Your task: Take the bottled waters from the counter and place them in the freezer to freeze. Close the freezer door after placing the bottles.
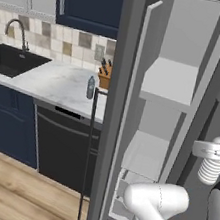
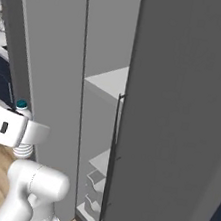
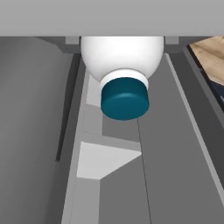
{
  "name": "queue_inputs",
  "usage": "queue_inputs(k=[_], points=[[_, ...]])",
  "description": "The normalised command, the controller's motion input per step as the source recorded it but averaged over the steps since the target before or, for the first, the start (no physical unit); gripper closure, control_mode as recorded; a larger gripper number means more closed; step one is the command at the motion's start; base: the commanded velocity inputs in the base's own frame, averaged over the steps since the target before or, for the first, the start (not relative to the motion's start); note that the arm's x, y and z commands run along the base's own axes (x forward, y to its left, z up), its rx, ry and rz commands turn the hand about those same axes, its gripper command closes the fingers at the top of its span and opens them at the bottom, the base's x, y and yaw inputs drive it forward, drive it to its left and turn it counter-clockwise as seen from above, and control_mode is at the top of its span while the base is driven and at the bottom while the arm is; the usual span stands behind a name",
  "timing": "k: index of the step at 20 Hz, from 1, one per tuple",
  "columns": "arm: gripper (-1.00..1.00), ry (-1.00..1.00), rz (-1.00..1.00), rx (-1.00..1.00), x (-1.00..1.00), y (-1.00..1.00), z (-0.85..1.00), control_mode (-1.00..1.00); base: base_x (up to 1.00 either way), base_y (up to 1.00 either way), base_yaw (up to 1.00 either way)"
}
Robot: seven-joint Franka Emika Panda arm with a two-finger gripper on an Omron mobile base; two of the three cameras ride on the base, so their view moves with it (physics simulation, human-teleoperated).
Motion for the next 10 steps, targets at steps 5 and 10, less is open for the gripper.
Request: queue_inputs(k=[5, 10], points=[[1.00, 0.00, 0.00, 0.00, 0.00, 0.00, 0.00, 1.00, 0.31, 0.00, 0.00], [1.00, 0.00, 0.00, 0.00, 0.00, 0.00, 0.00, 1.00, 0.46, 0.00, 0.00]])
